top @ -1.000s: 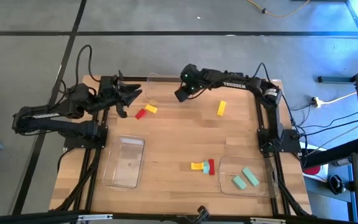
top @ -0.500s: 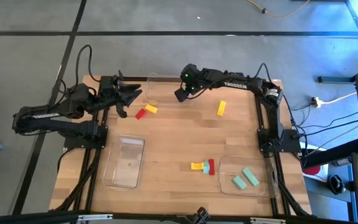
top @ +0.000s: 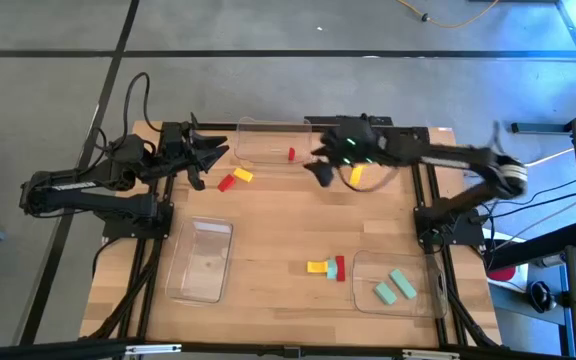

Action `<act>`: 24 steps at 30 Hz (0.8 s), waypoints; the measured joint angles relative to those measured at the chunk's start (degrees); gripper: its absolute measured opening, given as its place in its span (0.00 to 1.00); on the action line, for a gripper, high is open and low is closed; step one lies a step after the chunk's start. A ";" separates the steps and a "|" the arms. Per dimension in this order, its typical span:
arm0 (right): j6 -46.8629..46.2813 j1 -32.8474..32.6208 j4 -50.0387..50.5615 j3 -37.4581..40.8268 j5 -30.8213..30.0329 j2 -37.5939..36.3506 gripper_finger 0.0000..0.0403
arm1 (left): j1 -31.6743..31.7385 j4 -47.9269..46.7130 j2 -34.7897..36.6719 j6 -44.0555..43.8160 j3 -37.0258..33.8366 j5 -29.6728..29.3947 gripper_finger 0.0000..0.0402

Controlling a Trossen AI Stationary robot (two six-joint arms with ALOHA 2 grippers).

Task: Sort & place blocks by color
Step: Put the left red block on the top transparent bin

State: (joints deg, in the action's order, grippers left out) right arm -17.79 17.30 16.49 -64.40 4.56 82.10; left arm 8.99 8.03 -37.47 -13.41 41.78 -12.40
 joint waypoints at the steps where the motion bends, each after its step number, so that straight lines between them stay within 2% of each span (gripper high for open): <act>1: -2.28 -1.33 -3.88 4.60 0.00 -3.73 0.69 | 0.00 -0.02 0.00 -0.02 0.00 0.02 0.31; 6: -10.71 -7.95 -28.51 21.37 -0.22 -18.24 0.69 | 0.00 -0.01 0.00 -0.02 0.00 0.04 0.31; 9: -10.17 -11.27 -41.83 27.39 -2.16 -23.43 0.69 | 0.00 -0.02 0.00 -0.04 -0.02 0.04 0.31; 11: -6.76 -13.12 -47.13 29.82 -4.07 -25.34 0.69 | 0.00 -0.21 0.00 -0.09 -0.02 0.06 0.31; 14: -2.72 -14.71 -48.70 30.73 -5.76 -26.81 0.69 | 0.00 -1.24 0.00 -0.11 -0.02 0.06 0.31; 24: -2.52 -15.21 -48.42 30.73 -6.06 -26.75 0.69 | 0.00 -2.07 0.00 -1.44 -0.02 -0.16 0.31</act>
State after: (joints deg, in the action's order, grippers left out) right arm -20.32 2.09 -31.92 -33.67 -1.50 55.35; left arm 8.99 5.96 -37.47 -14.85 41.76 -12.56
